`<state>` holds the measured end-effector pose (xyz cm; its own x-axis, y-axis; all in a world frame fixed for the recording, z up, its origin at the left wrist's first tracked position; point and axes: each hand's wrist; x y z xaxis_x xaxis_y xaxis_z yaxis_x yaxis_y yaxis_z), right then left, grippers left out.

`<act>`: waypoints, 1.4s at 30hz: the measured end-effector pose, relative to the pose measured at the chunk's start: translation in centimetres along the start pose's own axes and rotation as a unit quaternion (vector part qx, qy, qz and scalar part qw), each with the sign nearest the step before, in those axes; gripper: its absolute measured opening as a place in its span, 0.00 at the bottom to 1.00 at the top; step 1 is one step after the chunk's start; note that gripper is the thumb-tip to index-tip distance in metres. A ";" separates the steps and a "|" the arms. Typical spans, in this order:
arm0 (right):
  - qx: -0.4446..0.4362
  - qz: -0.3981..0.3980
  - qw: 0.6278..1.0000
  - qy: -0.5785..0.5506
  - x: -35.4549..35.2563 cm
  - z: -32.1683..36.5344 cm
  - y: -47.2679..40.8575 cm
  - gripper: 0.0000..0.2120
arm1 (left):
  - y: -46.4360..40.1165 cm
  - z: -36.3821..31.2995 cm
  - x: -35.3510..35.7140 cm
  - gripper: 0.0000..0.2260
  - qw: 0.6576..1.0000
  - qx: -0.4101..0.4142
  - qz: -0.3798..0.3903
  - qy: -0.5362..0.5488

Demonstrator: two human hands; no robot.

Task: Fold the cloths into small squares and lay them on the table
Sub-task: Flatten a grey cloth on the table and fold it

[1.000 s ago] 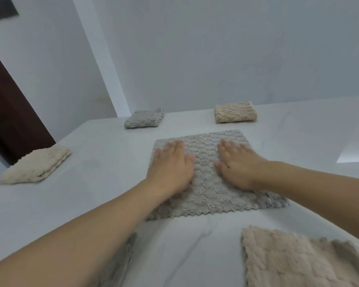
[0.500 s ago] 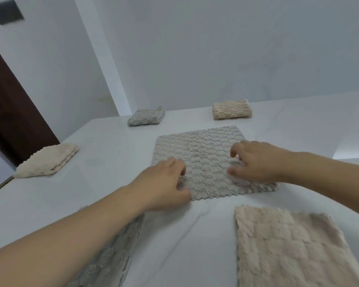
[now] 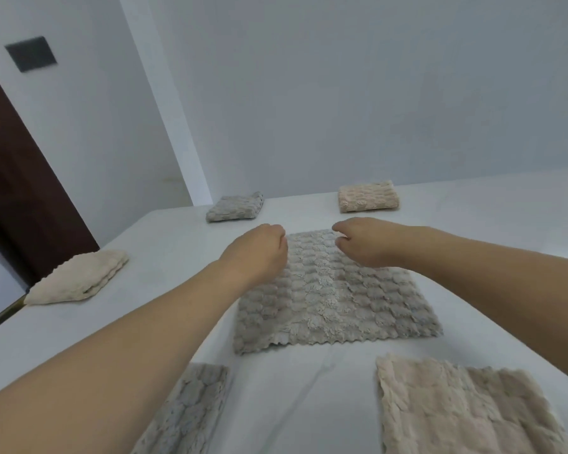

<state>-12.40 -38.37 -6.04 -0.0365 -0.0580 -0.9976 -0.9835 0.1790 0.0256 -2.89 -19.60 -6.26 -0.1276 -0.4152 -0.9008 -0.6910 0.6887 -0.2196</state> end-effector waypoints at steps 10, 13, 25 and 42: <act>0.027 0.017 0.999 0.044 6.7 -0.5 -8.0 0.28 | -8.4 1.4 8.2 0.18 0.998 -0.020 0.043 0.051; 0.036 0.035 0.998 0.041 7.7 -3.0 -7.5 0.28 | -8.1 3.8 9.3 0.25 0.993 -0.067 0.101 0.012; 0.011 0.004 0.998 0.054 5.2 -0.8 -2.0 0.29 | -2.6 1.5 6.3 0.26 0.996 -0.047 0.070 0.030; -0.042 0.121 0.984 0.123 6.0 1.3 6.5 0.30 | 8.4 1.1 3.5 0.29 0.964 -0.070 0.176 -0.186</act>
<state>-18.76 -36.30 -11.94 -0.3037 -0.2621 -0.9160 -0.9513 0.1361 0.2765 -8.37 -14.56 -11.66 -0.1254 0.0899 -0.9880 -0.7439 0.6504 0.1536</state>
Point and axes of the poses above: each hand's wrist, its own y-axis away from the middle knuckle, its own x-axis out of the palm, z = x × y, and after that the axes turned 15 degrees about y, right-handed
